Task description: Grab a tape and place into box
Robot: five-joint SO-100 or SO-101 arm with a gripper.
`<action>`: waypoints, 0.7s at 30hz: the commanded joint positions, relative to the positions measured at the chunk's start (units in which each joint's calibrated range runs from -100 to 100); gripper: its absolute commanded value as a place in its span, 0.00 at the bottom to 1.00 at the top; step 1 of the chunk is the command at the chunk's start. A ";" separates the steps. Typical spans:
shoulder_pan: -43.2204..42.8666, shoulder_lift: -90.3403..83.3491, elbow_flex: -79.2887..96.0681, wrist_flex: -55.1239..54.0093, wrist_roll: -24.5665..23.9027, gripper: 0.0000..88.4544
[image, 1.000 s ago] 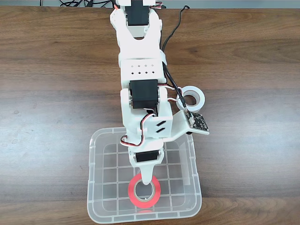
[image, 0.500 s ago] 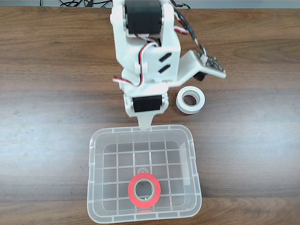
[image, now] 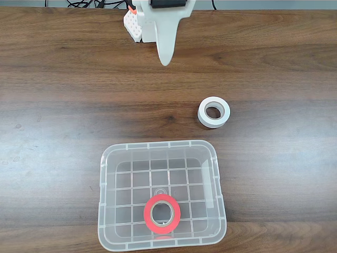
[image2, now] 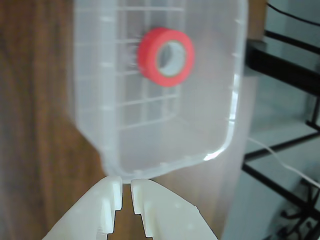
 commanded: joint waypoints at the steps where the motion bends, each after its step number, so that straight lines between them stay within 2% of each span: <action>1: -0.02 -20.85 24.35 -1.21 0.82 0.02; 8: -0.09 -42.97 65.09 -23.38 4.20 0.01; 14: -0.02 -58.66 99.87 -43.67 3.99 0.02; 17: -0.02 -67.19 110.47 -48.30 4.41 0.02; 21: -0.31 -79.26 118.70 -47.52 3.88 0.02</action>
